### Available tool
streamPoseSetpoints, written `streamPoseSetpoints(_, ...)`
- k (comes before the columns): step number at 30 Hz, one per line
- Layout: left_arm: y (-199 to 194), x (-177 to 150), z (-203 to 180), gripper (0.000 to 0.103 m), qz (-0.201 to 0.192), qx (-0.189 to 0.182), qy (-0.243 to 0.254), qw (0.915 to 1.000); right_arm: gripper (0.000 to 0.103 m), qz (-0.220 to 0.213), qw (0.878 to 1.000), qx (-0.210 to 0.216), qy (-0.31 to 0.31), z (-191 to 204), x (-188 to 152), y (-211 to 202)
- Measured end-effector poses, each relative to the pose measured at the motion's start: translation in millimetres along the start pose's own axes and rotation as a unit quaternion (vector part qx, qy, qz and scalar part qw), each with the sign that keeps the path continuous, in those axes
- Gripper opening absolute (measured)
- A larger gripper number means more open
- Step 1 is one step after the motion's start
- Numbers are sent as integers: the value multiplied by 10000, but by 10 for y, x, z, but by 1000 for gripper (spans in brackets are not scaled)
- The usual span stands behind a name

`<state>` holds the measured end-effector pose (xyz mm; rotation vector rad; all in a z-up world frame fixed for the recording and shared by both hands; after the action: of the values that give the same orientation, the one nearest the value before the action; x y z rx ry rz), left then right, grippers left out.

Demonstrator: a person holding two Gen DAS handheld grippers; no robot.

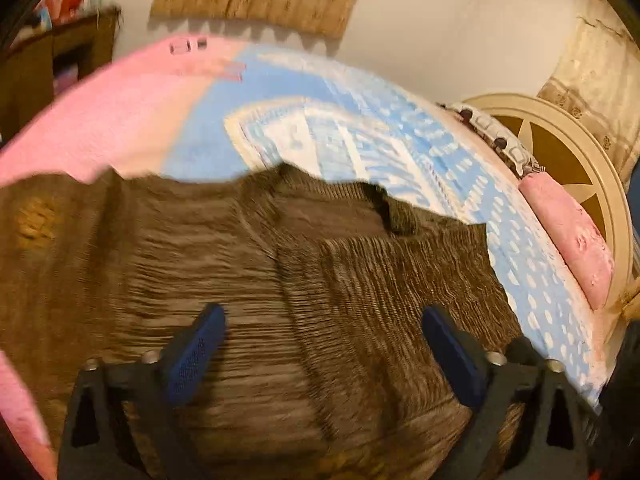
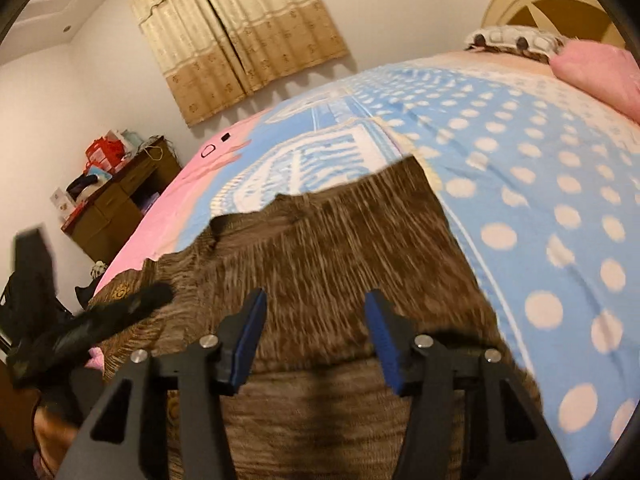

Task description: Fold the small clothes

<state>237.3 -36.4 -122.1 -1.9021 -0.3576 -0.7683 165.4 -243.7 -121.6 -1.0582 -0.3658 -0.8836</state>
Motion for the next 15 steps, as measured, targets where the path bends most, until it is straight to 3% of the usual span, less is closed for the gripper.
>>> streamPoseSetpoints(1,72,-20,-47,71,114,-171,-104,9997,56,48,10000,13,13,-12,-44,22)
streamPoseSetpoints(2,112,-43,-71,62,174,-273,-168,9993,56,78,10000,32,16,-52,-57,25)
streamPoseSetpoints(6,139,-116,-148,57,79,-225,-46,9997,56,144,9997,108,143,-138,-162,35)
streamPoseSetpoints(8,135,-116,-109,35,96,-228,-160,9996,55,123,9995,169,248,-179,-161,-23)
streamPoseSetpoints(10,156,-104,-60,22,141,-308,-300,9990,56,-6,9992,139,385,-232,-94,-101)
streamPoseSetpoints(12,193,-63,-10,20,186,-196,-325,9991,56,-139,9985,132,504,-278,-3,-192)
streamPoseSetpoints(15,162,-24,89,18,150,320,-233,9991,56,-272,9980,32,573,-352,153,-289)
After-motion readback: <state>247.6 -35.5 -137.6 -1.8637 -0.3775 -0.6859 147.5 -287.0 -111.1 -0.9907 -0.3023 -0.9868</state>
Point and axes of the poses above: each gripper's, at about its wrist camera, not at the fingertips, and y roughly the way its jaws point, z to its left, x to its top, the point moved 8 cm from there along y, roughly the way its jaws point, and after that the axes turned 9 degrees about y, right-handed, at the moved point
